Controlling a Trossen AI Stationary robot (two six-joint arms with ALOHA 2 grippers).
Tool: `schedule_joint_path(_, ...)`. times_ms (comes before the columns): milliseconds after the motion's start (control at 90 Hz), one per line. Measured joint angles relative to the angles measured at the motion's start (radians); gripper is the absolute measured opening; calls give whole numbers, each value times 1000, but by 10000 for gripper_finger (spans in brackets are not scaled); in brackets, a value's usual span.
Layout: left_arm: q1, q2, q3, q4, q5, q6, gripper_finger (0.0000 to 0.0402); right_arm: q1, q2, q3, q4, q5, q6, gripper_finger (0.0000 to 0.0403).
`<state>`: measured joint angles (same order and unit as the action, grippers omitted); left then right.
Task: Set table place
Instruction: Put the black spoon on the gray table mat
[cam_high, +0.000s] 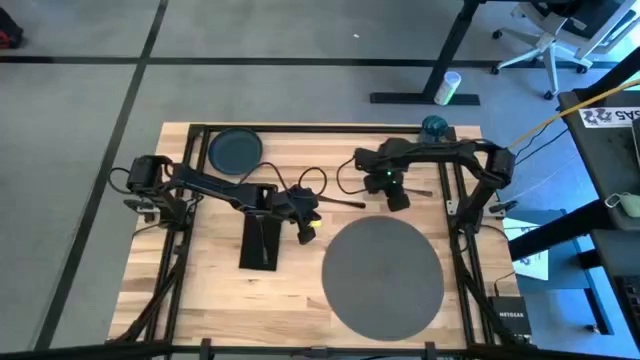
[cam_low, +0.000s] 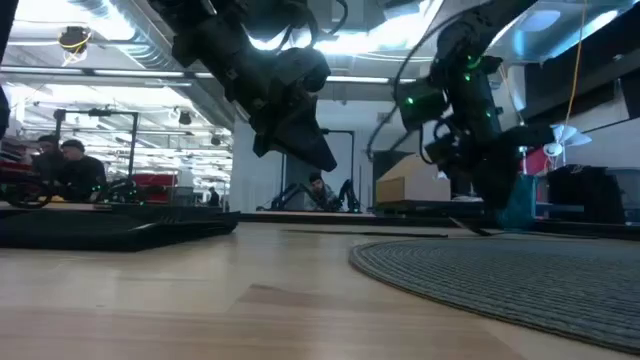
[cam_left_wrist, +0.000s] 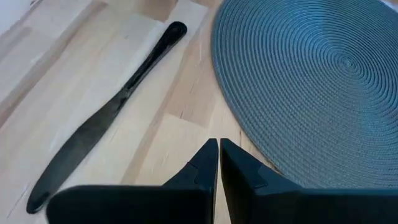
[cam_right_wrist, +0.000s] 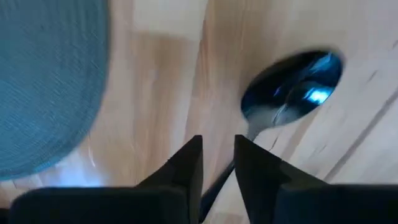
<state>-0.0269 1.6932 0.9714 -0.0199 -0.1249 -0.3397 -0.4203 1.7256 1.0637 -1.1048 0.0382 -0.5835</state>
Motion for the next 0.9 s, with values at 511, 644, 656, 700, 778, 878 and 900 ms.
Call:
schedule_joint_path(511, 0, 0, 0, 2, 1, 4, 0, -165, -55, -168, 194, -23, -20, 78)
schedule_joint_path(644, 0, 0, 0, 2, 1, 3, 0, -165, -61, -208, 247, -64, -24, 78)
schedule_joint_path(656, 0, 0, 0, 1, 1, 3, 0, -165, -62, -211, 250, -66, -24, 78)
schedule_joint_path(700, 0, 0, 0, 2, 1, 3, 0, -166, -63, -223, 261, -74, -24, 76)
schedule_joint_path(778, 0, 0, 0, 2, 1, 3, 0, -165, -63, -235, 273, -72, -9, 61)
schedule_joint_path(878, 0, 0, 0, 2, 1, 3, 0, -172, -61, -234, 285, -73, 13, 18)
schedule_joint_path(900, 0, 0, 0, 2, 1, 3, 0, -173, -61, -231, 284, -74, 20, 12)
